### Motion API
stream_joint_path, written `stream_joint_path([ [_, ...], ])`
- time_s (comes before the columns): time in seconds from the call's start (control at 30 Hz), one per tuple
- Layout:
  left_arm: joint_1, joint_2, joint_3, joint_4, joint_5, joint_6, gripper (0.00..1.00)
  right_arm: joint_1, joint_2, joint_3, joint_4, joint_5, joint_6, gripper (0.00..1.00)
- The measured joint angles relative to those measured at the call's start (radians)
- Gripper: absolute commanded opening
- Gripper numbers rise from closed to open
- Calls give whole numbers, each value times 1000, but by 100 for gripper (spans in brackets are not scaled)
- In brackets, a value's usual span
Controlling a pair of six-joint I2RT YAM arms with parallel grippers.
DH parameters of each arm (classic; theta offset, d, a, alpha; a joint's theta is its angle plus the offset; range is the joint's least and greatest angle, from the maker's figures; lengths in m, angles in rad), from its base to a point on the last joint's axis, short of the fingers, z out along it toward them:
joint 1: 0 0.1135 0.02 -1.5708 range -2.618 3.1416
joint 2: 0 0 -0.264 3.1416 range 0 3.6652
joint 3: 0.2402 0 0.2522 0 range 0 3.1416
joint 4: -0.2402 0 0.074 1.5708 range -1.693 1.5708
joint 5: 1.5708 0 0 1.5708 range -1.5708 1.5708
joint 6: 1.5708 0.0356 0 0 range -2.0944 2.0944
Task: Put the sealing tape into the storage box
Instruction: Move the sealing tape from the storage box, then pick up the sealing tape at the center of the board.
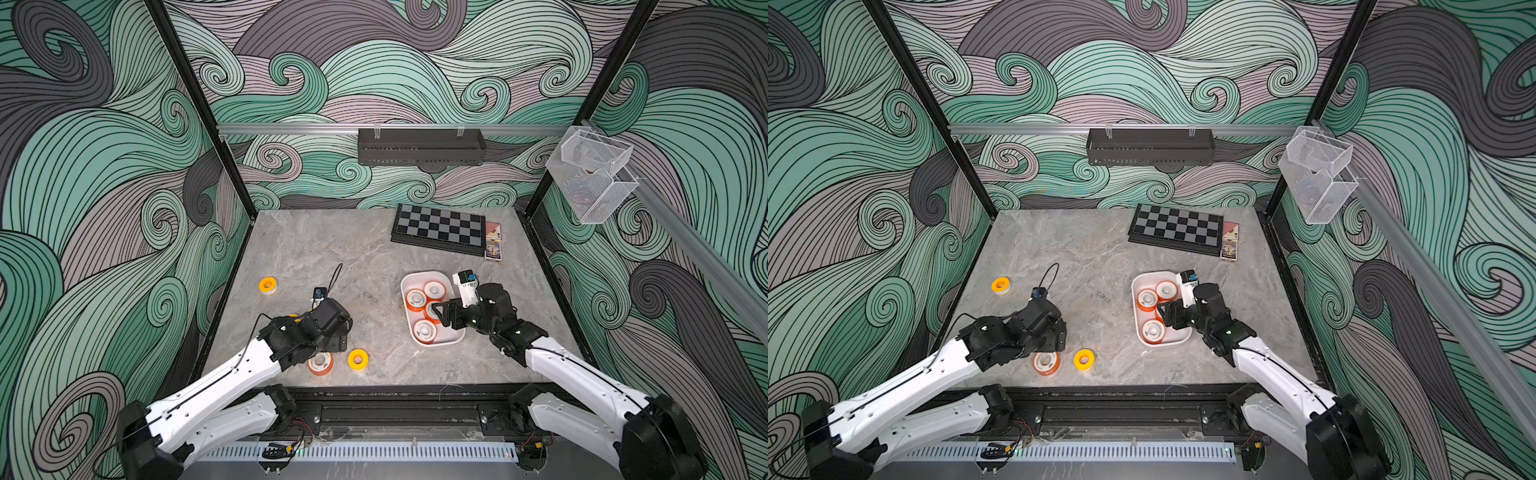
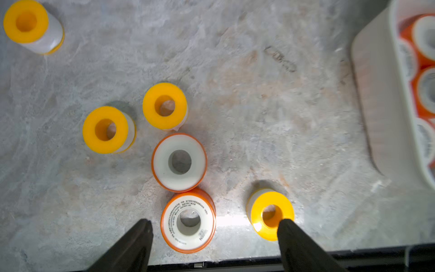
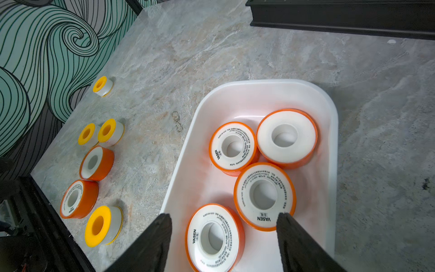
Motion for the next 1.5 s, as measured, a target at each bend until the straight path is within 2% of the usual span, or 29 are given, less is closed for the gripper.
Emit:
stream_joint_path([
  [0.23,187,119,-110,172,44,-13,93,0,-22,-34,62,6,27,77],
  [0.5,299,266,-110,282,126,-2,94,0,-45,-43,85,7,36,80],
  [0.9,343,375,-95,260,188,-3,93,0,-43,-43,102,16,37,81],
  [1.1,348,405,-71,259,206,-3,79,0,-41,-57,104,18,37,81],
  [1.5,348,431,-52,260,244,18,73,0,-34,-59,105,23,37,82],
])
